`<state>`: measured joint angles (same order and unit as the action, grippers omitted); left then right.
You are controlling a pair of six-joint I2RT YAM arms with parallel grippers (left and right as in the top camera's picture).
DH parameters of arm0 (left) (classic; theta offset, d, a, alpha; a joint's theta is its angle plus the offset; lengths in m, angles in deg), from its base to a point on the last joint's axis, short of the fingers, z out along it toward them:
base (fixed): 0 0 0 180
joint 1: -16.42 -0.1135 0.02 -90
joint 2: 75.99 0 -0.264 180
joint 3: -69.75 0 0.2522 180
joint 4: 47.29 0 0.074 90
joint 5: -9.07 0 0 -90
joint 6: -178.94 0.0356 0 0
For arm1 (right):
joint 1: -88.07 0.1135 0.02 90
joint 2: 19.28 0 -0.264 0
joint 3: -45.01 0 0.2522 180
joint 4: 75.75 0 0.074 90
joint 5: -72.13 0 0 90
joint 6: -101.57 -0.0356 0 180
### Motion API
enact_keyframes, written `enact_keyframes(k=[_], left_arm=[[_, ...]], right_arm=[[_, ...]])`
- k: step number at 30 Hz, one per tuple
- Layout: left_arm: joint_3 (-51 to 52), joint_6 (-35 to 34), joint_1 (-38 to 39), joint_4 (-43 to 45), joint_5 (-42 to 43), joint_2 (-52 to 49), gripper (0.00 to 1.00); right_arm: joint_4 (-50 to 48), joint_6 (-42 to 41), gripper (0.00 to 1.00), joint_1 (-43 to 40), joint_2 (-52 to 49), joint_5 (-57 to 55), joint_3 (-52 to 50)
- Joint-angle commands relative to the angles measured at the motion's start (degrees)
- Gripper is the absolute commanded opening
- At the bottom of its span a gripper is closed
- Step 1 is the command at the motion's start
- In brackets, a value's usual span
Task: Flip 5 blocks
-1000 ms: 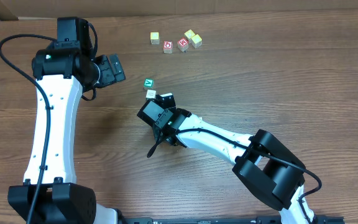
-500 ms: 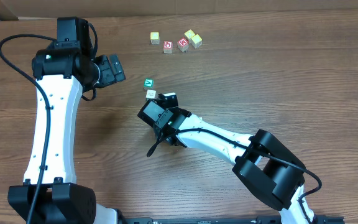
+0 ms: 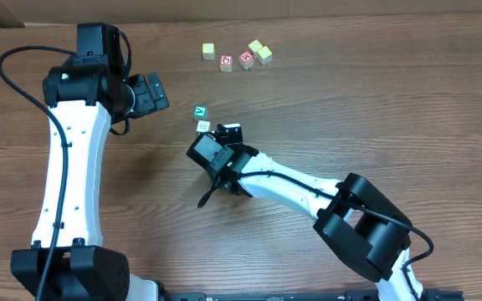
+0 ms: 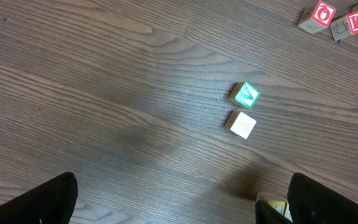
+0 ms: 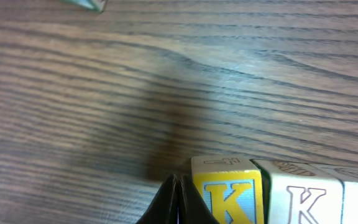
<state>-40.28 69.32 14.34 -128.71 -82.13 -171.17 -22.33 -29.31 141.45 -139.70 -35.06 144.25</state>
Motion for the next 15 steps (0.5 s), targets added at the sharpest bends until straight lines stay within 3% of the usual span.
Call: enact_keyframes(k=[1, 15], left_arm=[[-1.4, -1.2, 0.2, 0.2, -0.7, -0.4, 1.0], [-1.4, -1.2, 0.2, 0.2, -0.7, -0.4, 1.0]], right_arm=[[-0.3, -2.9, 0.04, -1.1, 0.7, -0.7, -0.3], [-0.3, -2.2, 0.04, -1.1, 4.9, -0.8, 2.4]])
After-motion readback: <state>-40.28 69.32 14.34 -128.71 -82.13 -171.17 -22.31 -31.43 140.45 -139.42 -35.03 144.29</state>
